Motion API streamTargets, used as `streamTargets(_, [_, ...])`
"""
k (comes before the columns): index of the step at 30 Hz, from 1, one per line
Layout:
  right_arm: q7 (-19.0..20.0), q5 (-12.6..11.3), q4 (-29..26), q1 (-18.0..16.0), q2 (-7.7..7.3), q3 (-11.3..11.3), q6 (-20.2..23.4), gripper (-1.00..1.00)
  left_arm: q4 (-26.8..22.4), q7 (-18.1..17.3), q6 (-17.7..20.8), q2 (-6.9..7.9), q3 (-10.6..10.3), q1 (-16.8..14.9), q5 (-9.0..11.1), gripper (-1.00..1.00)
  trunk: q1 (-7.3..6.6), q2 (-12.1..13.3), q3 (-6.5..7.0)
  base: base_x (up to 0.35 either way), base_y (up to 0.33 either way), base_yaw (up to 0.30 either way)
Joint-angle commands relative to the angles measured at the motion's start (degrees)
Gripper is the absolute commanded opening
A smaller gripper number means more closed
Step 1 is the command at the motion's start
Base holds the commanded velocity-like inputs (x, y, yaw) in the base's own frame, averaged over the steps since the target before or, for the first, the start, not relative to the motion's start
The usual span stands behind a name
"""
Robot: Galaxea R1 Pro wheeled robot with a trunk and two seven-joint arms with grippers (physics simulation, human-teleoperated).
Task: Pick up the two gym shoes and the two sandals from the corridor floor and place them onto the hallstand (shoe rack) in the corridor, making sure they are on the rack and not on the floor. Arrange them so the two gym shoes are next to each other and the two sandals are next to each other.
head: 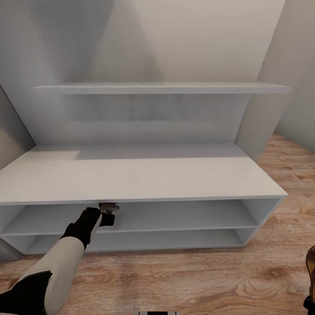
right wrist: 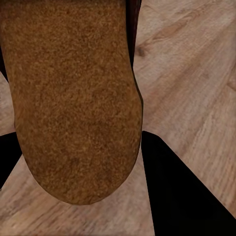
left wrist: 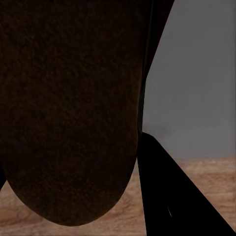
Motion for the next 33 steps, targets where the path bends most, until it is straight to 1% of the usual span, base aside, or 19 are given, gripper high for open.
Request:
streamTargets(1, [-0.3,0.4,0.1,0.0,-0.02,-0.1,-0.1,-1.00,-0.1,-0.7,0.2,-0.09,0.4,0.0,-0.8,-1.00,0.00,0.0,-0.05,0.087,0.000,0.000])
streamTargets(14, [-0.3,0.4,0.1,0.0,-0.01,-0.1,-0.1,-1.00,-0.1,-0.8,0.1,-0.07,0.5,0.0,-0.8,-1.00,0.00,0.0,-0.05,0.033,0.000,0.000])
streamTargets(15, [-0.3,0.4,0.1,0.0,0.00,-0.1,-0.1,-1.00,-0.1,-0.8,0.1,-0.09,0.6,0.0,-0.8,1.00,0.00,0.0,-0.05,0.000,0.000,0.000])
streamTargets(28, [-0.3,0.4,0.1,0.0,-0.03,-0.1,-0.1,-1.00,-0.2,-0.9,0.1,0.04,0.5,0.0,-0.8,1.00,0.00,0.0,-0.05,-0.002,0.000,0.000])
streamTargets(33, [-0.3,0.4,0.1,0.0,-0.02,-0.1,-0.1,-1.00,-0.2,-1.0,0.0,0.03,0.6,0.2,-0.8,1.00,0.00,0.0,-0.05,-0.252,0.000,0.000])
